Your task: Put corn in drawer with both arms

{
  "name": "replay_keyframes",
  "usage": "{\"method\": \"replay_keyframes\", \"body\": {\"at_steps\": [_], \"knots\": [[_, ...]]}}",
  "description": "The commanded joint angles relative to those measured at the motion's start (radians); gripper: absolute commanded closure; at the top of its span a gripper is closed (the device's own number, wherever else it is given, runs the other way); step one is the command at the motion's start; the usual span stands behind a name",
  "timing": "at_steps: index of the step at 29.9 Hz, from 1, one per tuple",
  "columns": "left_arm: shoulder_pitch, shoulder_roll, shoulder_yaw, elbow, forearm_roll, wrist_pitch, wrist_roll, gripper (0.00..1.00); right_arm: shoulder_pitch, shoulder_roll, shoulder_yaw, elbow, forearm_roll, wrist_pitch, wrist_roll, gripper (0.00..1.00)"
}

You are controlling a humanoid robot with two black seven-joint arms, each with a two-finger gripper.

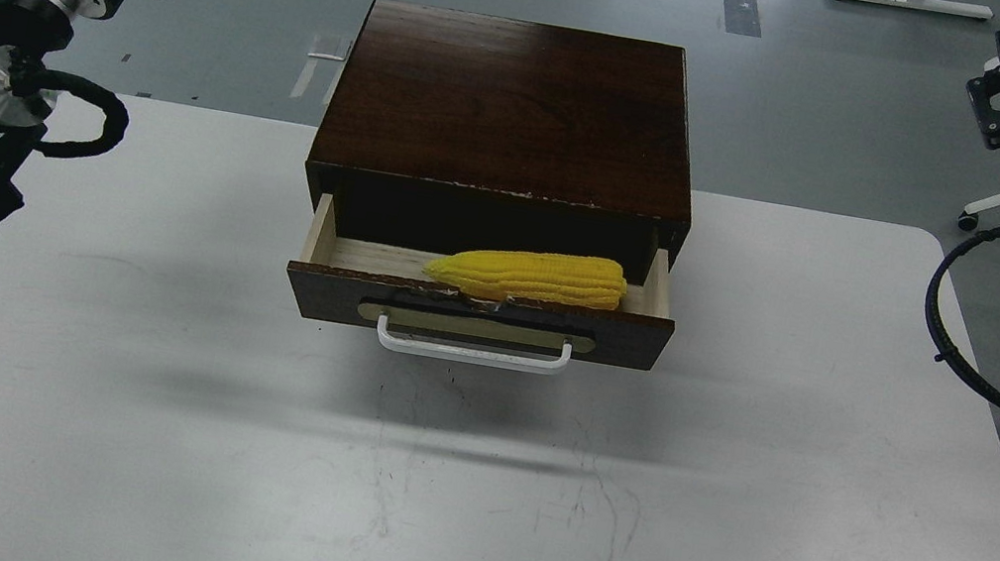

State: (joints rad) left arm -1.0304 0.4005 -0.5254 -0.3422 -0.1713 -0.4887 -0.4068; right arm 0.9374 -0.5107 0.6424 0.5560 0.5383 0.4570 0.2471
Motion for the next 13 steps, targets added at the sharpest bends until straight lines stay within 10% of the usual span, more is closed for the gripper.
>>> {"method": "replay_keyframes", "body": {"at_steps": [1, 13], "knots": [[0.03, 0.0, -0.039, 0.0, -0.04, 0.0, 0.016, 0.02, -0.002, 0.0, 0.0, 0.001, 0.0, 0.003, 0.0, 0.0], [0.078, 0.0, -0.044, 0.0, -0.045, 0.0, 0.017, 0.02, -0.002, 0.012, -0.01, 0.012, -0.001, 0.031, 0.0, 0.0]]}}
